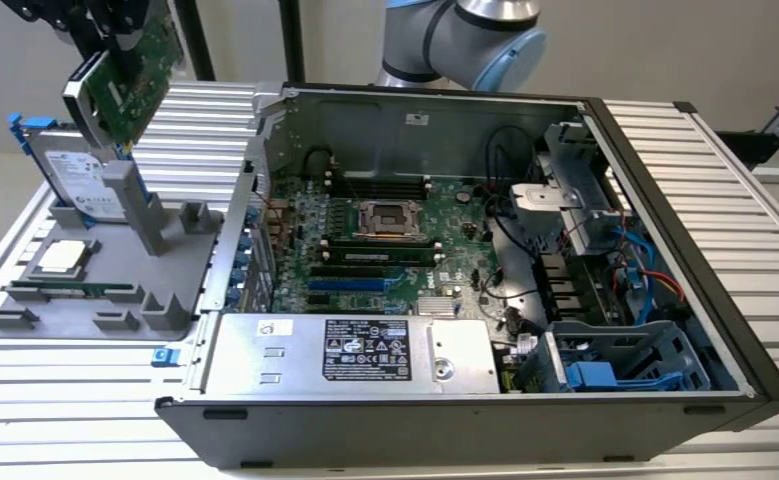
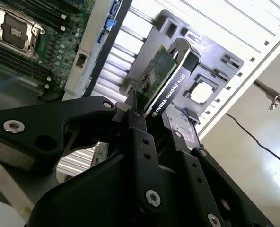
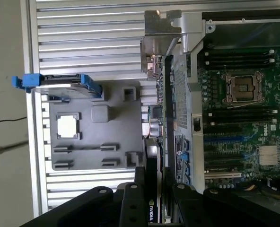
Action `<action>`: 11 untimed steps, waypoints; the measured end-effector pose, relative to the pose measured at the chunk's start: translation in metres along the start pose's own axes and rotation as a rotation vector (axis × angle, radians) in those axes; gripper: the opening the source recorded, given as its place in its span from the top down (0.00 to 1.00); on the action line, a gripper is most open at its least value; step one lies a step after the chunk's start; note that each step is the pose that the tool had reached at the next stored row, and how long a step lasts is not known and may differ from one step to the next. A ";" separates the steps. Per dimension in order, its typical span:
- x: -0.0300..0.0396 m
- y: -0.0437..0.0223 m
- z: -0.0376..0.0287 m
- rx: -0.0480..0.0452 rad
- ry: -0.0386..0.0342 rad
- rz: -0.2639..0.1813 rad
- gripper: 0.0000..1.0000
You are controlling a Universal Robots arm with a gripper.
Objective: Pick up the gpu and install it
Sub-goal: 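Pick up the gpu and move the gpu toward the slot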
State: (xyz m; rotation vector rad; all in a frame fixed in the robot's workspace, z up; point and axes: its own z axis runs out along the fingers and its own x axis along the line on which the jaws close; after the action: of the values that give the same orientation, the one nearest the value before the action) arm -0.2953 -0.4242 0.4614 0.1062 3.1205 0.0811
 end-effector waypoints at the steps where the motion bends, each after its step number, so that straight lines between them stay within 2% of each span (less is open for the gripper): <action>1: -0.0018 0.0001 0.0003 0.0000 0.0000 0.000 1.00; 11: -0.0201 0.0015 0.0020 0.0007 -0.0001 0.000 1.00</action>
State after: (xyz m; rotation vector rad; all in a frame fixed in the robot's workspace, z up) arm -0.2751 -0.4240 0.4598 0.1063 3.1204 0.0800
